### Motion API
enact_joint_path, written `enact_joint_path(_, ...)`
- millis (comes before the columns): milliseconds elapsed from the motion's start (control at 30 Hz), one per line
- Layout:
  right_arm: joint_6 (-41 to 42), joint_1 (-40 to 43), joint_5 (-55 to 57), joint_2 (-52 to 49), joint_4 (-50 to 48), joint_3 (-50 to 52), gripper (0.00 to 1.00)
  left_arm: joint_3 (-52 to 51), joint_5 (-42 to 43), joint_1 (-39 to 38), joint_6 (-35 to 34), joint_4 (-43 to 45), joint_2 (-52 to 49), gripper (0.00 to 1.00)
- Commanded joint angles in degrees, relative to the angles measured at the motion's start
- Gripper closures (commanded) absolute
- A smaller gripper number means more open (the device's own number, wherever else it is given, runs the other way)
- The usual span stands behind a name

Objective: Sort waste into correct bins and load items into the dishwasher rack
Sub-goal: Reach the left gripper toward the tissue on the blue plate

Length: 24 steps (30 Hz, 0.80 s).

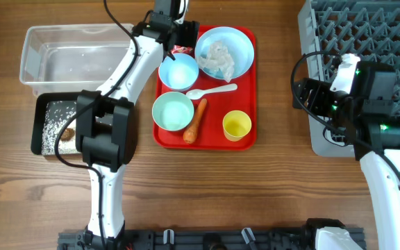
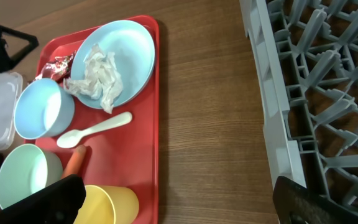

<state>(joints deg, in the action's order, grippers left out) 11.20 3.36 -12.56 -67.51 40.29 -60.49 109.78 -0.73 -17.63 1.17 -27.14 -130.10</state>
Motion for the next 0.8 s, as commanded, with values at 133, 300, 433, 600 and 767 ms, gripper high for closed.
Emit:
enact_joint_path(133, -0.72, -0.17, 0.98, -0.28, 0.09, -1.29, 0.0, 0.11, 3.1, -0.02, -0.33, -2.34, -4.35, 0.12)
enact_joint_path(300, -0.72, -0.17, 0.98, -0.28, 0.07, -1.29, 0.0, 0.11, 3.08, 0.0, -0.33, -4.24, -5.79, 0.06)
enact_joint_path(433, -0.72, -0.17, 0.98, -0.28, 0.09, -1.29, 0.0, 0.11, 3.08, 0.02, -0.31, -4.63, -6.75, 0.06)
enact_joint_path(600, -0.74, -0.17, 0.98, -0.28, 0.11, -1.29, 0.0, 0.11, 3.08, 0.0, -0.31, -4.92, -7.54, 0.1)
enact_joint_path(767, -0.72, -0.17, 0.98, -0.28, 0.11, -1.29, 0.01, 0.11, 3.08, 0.02, -0.31, -5.03, -7.82, 0.31)
